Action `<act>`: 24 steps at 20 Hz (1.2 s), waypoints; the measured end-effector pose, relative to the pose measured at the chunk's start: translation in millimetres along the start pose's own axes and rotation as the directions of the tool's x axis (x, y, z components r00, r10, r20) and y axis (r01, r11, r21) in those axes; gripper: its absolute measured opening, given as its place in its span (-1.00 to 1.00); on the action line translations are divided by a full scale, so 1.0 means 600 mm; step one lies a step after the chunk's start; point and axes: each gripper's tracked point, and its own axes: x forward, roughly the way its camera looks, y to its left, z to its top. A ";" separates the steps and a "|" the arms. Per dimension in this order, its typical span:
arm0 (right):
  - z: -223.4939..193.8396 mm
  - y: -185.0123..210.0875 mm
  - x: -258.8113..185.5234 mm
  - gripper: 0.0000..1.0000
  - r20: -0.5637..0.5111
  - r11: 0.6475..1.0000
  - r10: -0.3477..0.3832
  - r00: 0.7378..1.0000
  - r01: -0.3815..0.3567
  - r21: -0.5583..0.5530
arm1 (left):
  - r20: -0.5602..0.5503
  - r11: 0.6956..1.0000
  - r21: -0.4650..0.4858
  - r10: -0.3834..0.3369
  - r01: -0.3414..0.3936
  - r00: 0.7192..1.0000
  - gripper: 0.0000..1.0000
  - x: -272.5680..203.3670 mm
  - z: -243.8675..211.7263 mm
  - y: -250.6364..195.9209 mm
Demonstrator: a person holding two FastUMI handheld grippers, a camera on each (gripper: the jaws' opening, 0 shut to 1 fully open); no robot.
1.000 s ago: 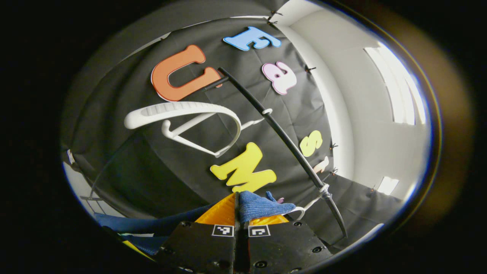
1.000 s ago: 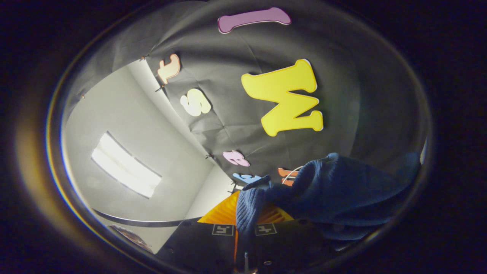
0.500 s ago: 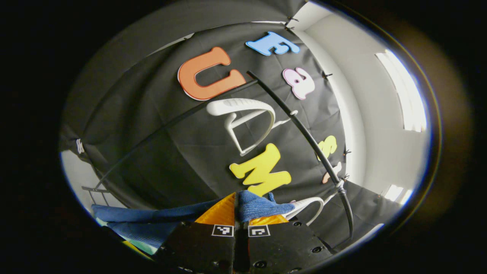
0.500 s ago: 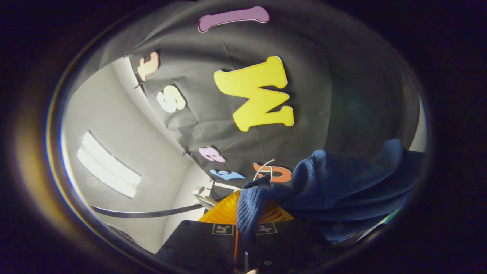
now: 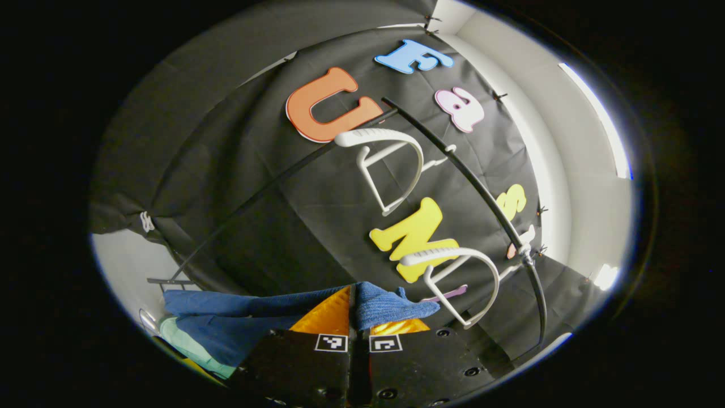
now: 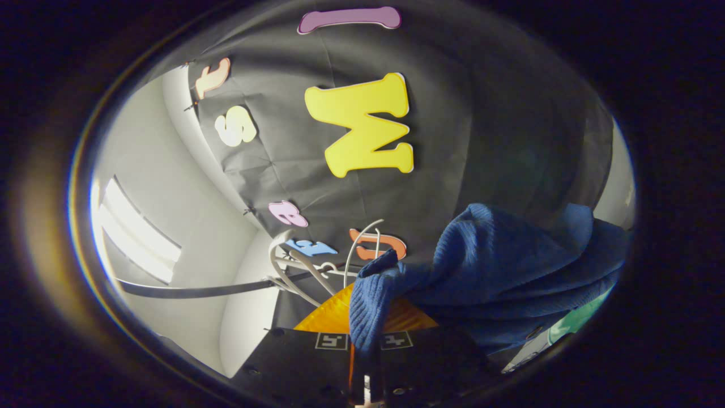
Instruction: Grasp the clothes on the hanger with both hands and then place them into the laundry hamper below.
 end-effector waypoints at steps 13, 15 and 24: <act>-0.295 0.005 0.087 -0.87 -0.185 0.950 -0.179 0.966 0.121 -0.287 | -0.169 0.949 0.315 0.020 0.035 0.985 -1.00 -0.087 -0.106 -0.095; -0.324 -0.029 0.091 -0.87 -0.200 0.920 -0.243 0.949 0.161 -0.356 | -0.200 0.942 0.333 0.033 0.036 0.979 -1.00 -0.091 -0.136 -0.082; -0.349 -0.265 0.077 -0.89 -0.173 0.746 -0.565 0.807 0.411 -0.524 | -0.309 0.937 0.330 0.221 -0.113 0.925 -0.99 -0.076 -0.275 0.112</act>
